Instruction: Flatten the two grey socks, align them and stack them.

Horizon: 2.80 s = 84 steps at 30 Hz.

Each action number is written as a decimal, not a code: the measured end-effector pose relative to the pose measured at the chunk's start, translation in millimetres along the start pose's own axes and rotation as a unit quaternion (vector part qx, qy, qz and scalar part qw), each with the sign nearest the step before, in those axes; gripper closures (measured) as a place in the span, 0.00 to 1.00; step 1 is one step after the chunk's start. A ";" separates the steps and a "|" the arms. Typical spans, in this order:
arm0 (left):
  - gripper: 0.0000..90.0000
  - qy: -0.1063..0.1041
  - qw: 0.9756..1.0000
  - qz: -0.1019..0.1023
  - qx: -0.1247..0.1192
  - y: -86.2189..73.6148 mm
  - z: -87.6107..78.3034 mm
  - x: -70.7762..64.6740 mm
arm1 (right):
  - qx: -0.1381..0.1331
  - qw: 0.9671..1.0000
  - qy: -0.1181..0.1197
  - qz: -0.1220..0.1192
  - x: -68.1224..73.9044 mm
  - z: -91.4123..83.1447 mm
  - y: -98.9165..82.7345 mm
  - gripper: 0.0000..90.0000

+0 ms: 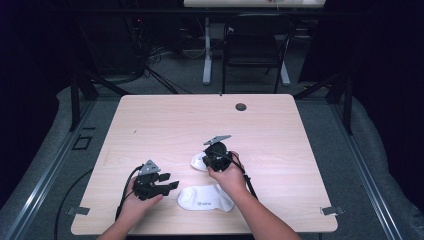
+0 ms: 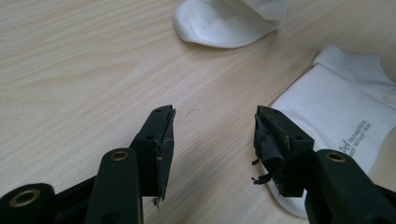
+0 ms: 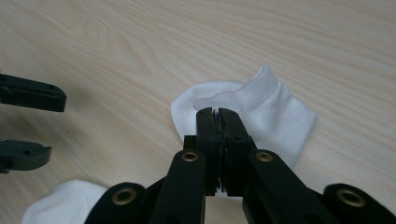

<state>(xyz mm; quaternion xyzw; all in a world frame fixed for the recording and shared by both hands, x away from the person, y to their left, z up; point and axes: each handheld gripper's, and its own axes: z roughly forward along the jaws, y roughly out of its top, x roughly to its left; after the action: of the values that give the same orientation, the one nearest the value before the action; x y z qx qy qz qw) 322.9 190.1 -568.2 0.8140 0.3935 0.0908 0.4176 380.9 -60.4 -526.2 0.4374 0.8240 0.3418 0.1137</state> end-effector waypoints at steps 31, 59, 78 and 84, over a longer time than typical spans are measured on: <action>0.63 0.012 1.000 0.009 -0.011 31.6 20.5 -4.6 | -0.045 0.997 -0.003 0.061 -50.9 -32.0 -40.0 0.98; 0.65 0.012 1.000 0.022 0.018 59.8 74.9 -0.8 | -0.035 0.994 -0.024 0.100 -76.5 -26.4 -69.4 0.97; 0.82 0.035 0.998 0.038 0.033 55.7 83.1 0.1 | -0.031 0.992 -0.028 0.118 -82.2 -24.7 -75.0 0.97; 0.91 0.036 0.998 0.029 0.034 55.1 81.7 2.3 | -0.028 0.992 -0.026 0.123 -84.5 -25.8 -76.0 0.97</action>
<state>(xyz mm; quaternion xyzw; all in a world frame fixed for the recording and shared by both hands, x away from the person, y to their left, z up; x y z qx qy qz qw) 394.5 123.3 -579.1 0.8352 0.3873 0.1187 0.3720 369.4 -169.0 -566.9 0.5411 0.7505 0.3648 0.1049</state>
